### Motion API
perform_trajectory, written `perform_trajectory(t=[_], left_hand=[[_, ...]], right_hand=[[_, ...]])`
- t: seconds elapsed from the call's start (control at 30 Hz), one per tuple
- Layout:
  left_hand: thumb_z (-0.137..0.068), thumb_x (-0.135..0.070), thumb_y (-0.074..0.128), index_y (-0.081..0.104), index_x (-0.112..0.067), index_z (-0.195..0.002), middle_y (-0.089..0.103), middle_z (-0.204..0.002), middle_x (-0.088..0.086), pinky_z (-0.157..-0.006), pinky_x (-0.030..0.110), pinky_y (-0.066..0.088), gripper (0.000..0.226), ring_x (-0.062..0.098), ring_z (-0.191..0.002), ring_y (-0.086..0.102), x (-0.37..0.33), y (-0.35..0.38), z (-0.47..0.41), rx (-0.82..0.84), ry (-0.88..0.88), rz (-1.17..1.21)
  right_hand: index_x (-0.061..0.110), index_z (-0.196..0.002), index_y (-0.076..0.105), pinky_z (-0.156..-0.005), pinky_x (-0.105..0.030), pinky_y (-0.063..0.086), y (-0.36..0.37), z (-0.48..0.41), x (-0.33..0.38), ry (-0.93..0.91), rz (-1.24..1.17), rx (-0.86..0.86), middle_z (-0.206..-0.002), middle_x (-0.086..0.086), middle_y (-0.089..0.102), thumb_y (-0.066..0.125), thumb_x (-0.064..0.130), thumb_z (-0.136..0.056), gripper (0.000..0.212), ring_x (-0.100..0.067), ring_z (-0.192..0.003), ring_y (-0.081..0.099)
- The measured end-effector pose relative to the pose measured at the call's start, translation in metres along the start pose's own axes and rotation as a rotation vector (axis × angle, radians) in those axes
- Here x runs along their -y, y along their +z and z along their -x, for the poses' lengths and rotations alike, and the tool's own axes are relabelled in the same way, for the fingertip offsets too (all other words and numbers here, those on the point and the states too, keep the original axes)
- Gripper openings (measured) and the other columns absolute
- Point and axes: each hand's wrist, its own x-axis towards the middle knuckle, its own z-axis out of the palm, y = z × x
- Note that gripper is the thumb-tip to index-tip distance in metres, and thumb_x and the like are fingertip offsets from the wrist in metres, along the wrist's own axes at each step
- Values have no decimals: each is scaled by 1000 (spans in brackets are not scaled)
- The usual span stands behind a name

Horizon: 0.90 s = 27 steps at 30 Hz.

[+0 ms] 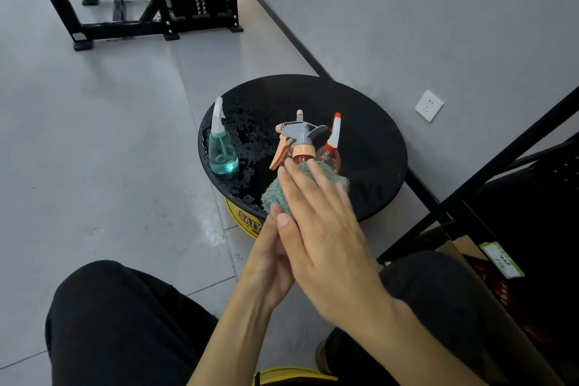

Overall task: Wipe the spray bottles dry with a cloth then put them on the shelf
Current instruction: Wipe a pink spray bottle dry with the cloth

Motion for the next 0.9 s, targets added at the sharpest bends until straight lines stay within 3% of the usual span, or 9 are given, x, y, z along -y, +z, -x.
perform_trajectory(t=[0.1,0.23,0.27,0.33,0.4,0.47,0.57,0.77,0.9], left_hand=[[-54,-60,84,75,-25,-107,72,-111,5,-81,33,58,64,17,-102,69,-3,2,-1,30,10,-44],[-59,-66,77,77,-33,-97,75,-92,-3,-65,33,59,51,12,-79,71,-5,7,-1,20,31,-134],[-69,-64,70,77,-33,-97,75,-91,-4,-64,33,58,42,11,-77,71,-6,7,0,10,26,-132],[-83,-55,56,77,-31,-98,75,-96,-2,-68,32,58,35,12,-82,71,-7,7,1,-31,17,-95],[-81,-51,60,73,-23,-110,72,-109,3,-78,33,57,42,16,-97,69,-7,4,0,-68,27,-32],[-84,-48,58,66,-17,-121,69,-117,8,-85,32,57,49,19,-107,66,-6,3,0,-94,45,24],[-91,-43,43,71,-19,-114,70,-116,8,-88,34,56,43,19,-107,67,-6,2,0,-86,44,45],[-86,-56,51,77,-21,-96,72,-87,2,-62,29,56,44,14,-73,68,-5,1,0,-45,-36,-16],[-79,-54,57,77,-21,-100,73,-98,4,-73,34,57,43,16,-85,70,-5,2,1,-36,-6,2]], right_hand=[[21,-149,30,-120,-35,7,-5,-14,-6,22,-83,5,-157,11,23,17,37,-99,55,-4,-147,3],[23,-151,25,-115,-12,-1,-13,-34,-22,109,-234,-18,-158,14,18,24,34,-103,49,-2,-146,-1],[24,-151,24,-116,-14,0,-12,-34,-22,118,-249,-29,-159,14,17,23,35,-103,49,-2,-146,-1],[25,-151,22,-121,-32,7,-8,-25,-17,88,-216,-51,-159,15,15,19,37,-101,52,-5,-147,-3],[26,-151,21,-119,-47,13,-2,-11,-7,54,-149,-49,-159,15,14,17,35,-97,55,-8,-148,-3],[27,-152,21,-117,-52,14,6,2,0,28,-66,-37,-159,15,12,19,32,-96,56,-12,-148,-4],[27,-150,25,-117,-53,16,7,-1,-5,-2,-51,-45,-159,13,15,21,29,-97,54,-12,-148,-1],[27,-148,32,-115,-18,4,-6,-35,-21,143,-368,-86,-157,16,21,27,32,-99,50,-2,-146,1],[31,-149,26,-114,-11,1,0,-20,-13,129,-335,-78,-158,18,16,25,34,-98,51,-1,-146,1]])
